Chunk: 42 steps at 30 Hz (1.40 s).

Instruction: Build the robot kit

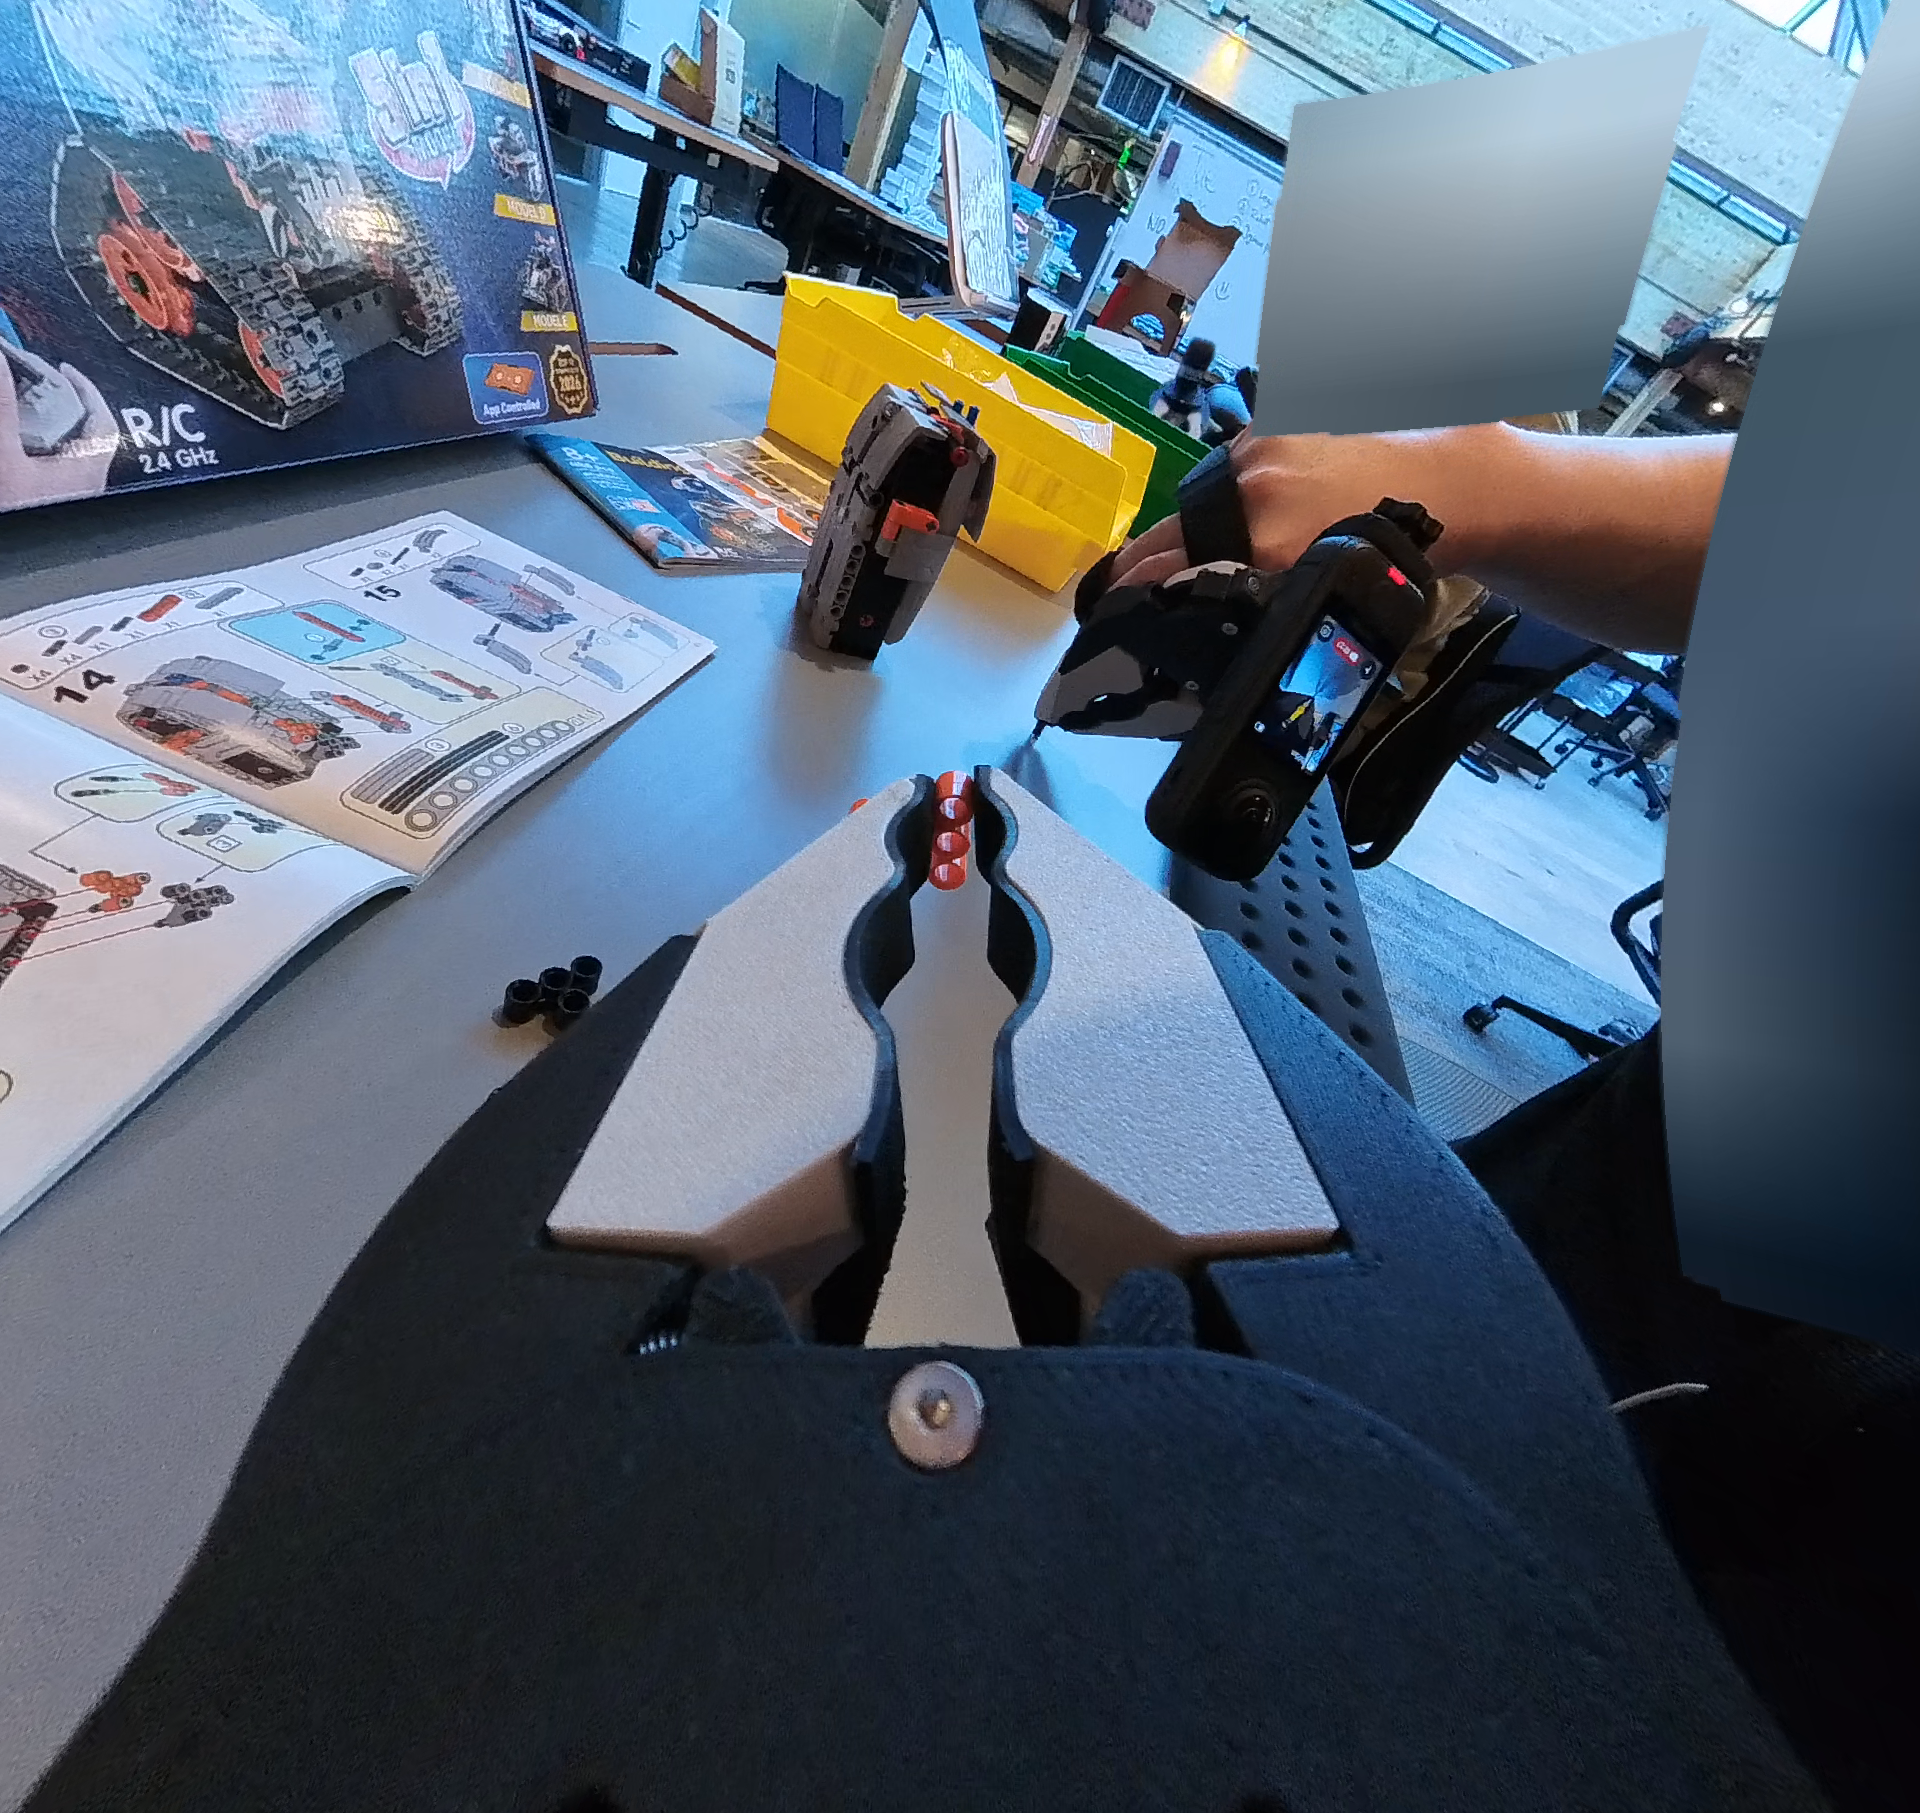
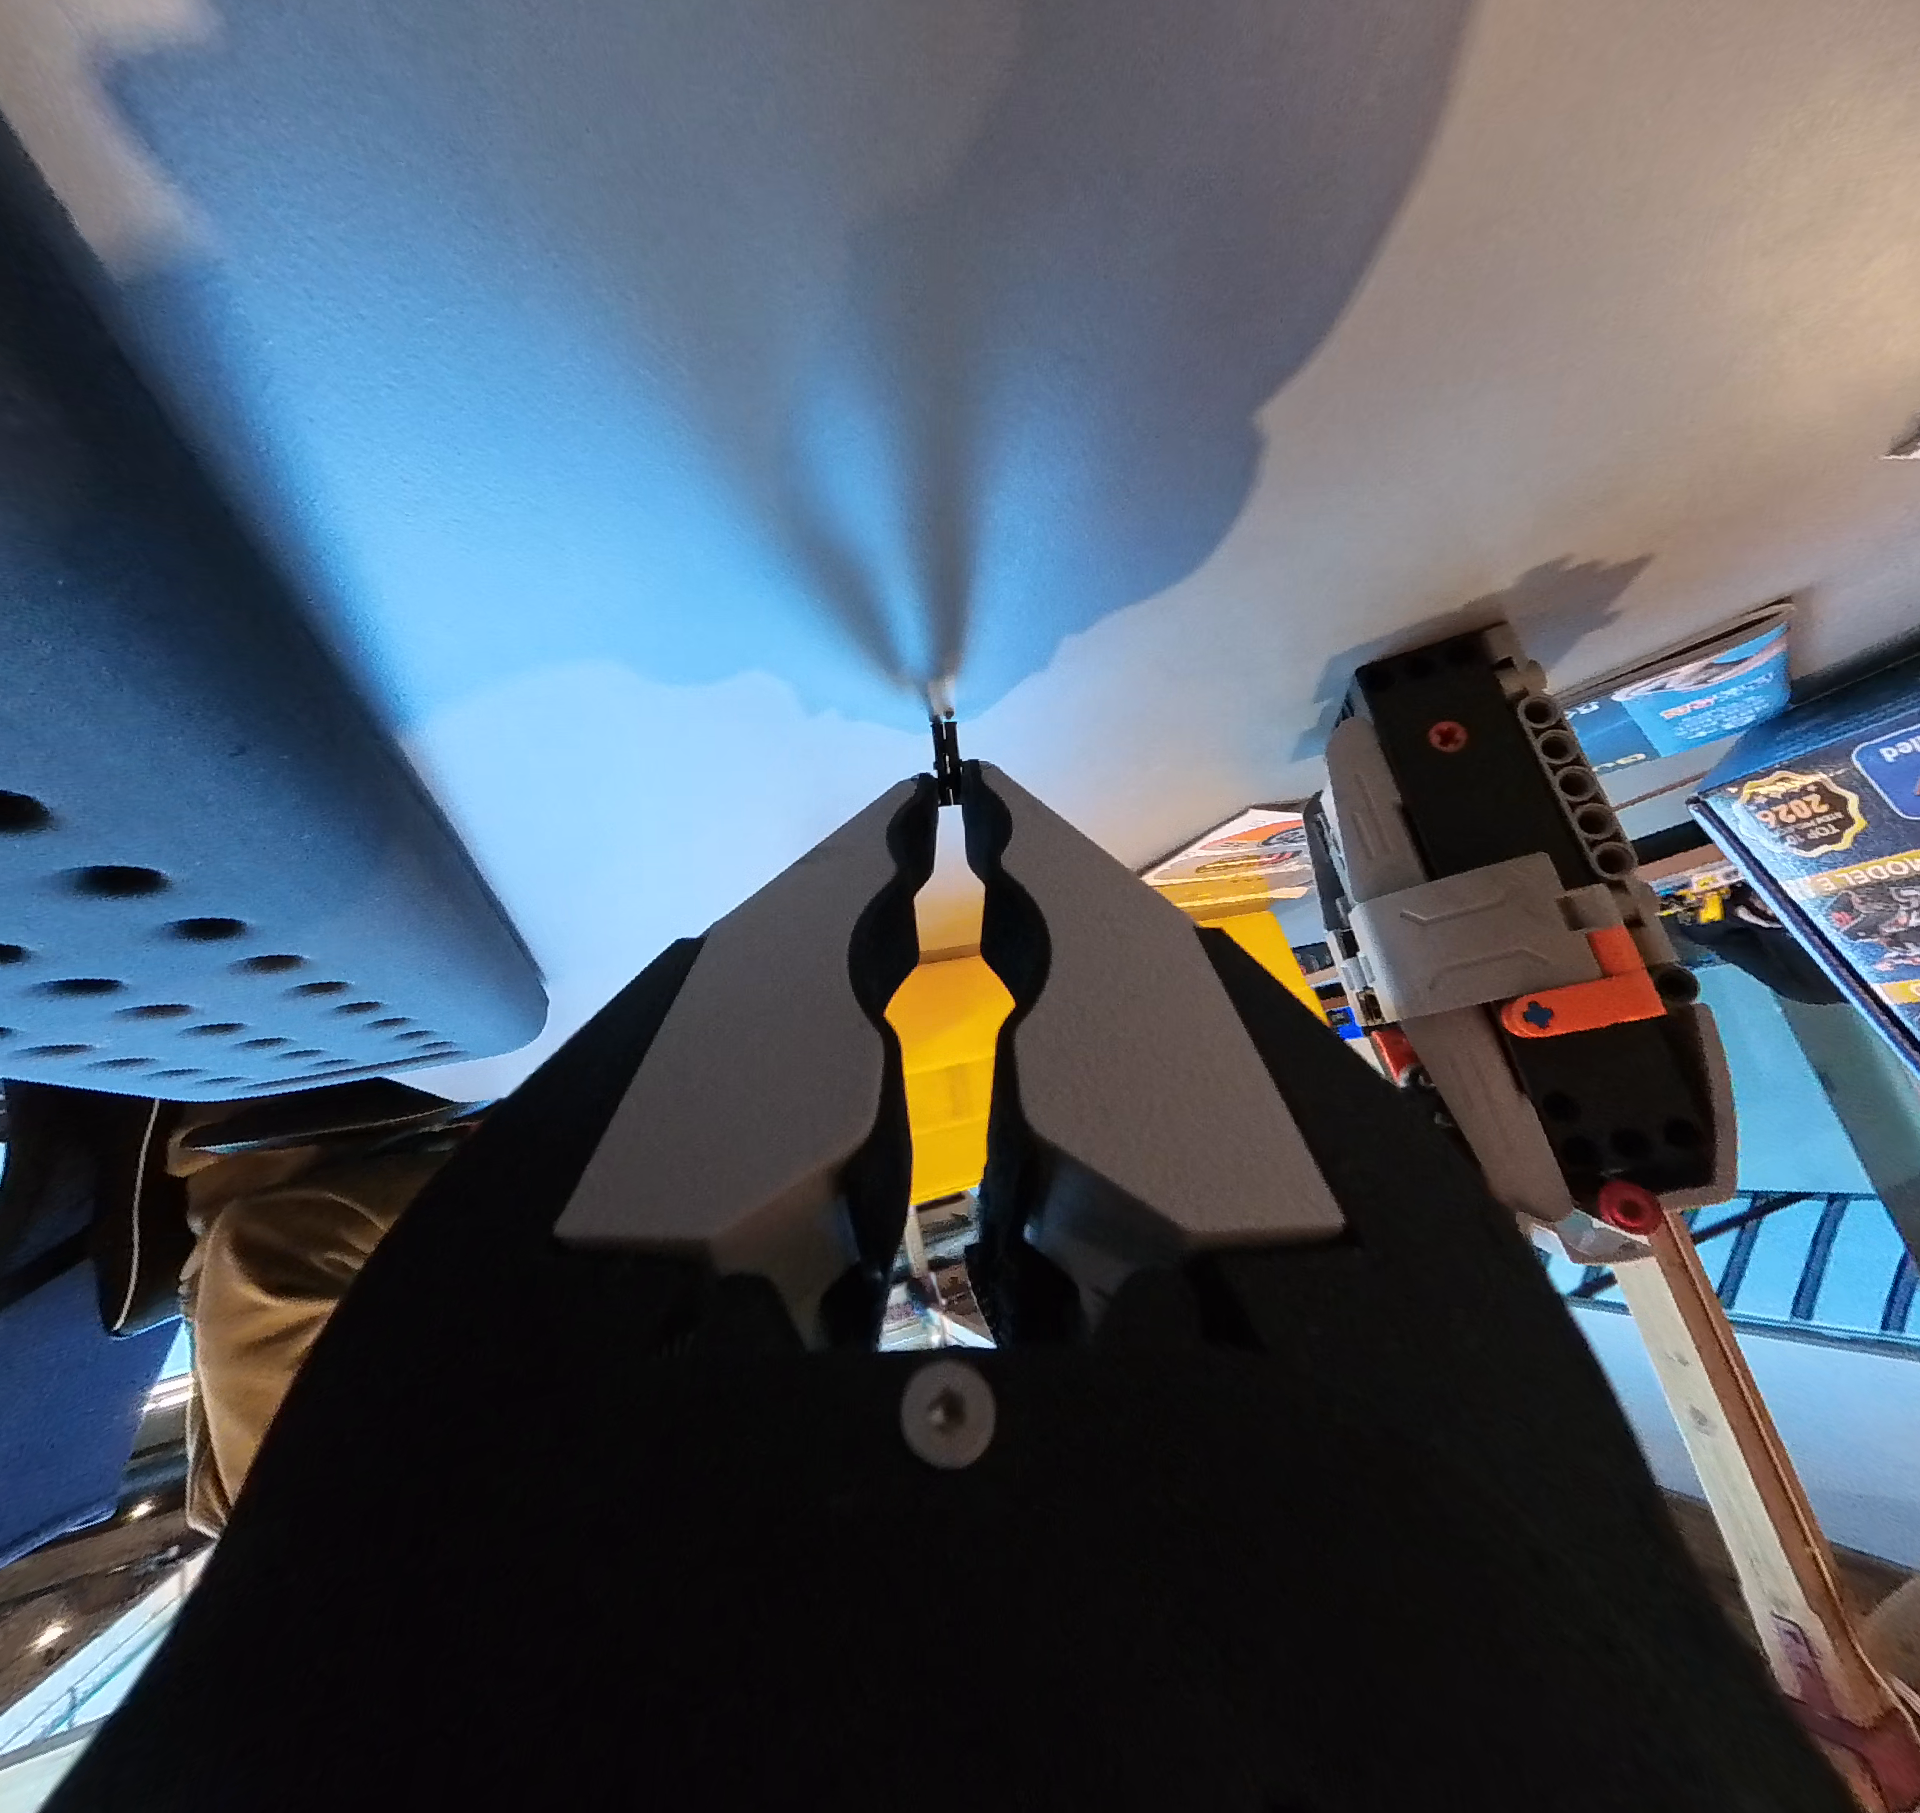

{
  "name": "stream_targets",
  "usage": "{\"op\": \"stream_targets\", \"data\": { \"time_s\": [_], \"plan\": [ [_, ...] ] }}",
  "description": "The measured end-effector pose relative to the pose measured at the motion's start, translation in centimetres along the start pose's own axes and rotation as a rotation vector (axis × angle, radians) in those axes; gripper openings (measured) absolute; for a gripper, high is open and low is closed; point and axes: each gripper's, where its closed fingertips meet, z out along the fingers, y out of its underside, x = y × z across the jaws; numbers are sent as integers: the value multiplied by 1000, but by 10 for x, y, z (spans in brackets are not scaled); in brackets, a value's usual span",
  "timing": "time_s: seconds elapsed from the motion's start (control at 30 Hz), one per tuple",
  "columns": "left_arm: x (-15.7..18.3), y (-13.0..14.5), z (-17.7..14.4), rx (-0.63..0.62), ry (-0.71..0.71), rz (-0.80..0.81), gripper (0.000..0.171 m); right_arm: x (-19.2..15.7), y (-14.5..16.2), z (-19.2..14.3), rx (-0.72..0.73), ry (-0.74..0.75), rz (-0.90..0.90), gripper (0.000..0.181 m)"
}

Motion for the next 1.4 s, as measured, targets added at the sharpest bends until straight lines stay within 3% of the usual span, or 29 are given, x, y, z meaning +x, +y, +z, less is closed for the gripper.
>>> {"op": "stream_targets", "data": {
  "time_s": [1.07, 1.17, 1.33, 1.4],
  "plan": [
    [3, 2, -1, -3, 12, 0, 3, 7, 3, -16, 63, 14, 71, 15],
    [3, 2, -1, -3, 14, 0, 3, 11, 9, -30, 211, -18, 208, 16],
    [5, -1, -1, 9, 28, -4, 3, 23, 7, -66, 815, -88, 538, 15],
    [6, -1, -1, 7, 30, -4, 3, 18, 12, -60, 926, -151, 623, 16]
  ]
}}
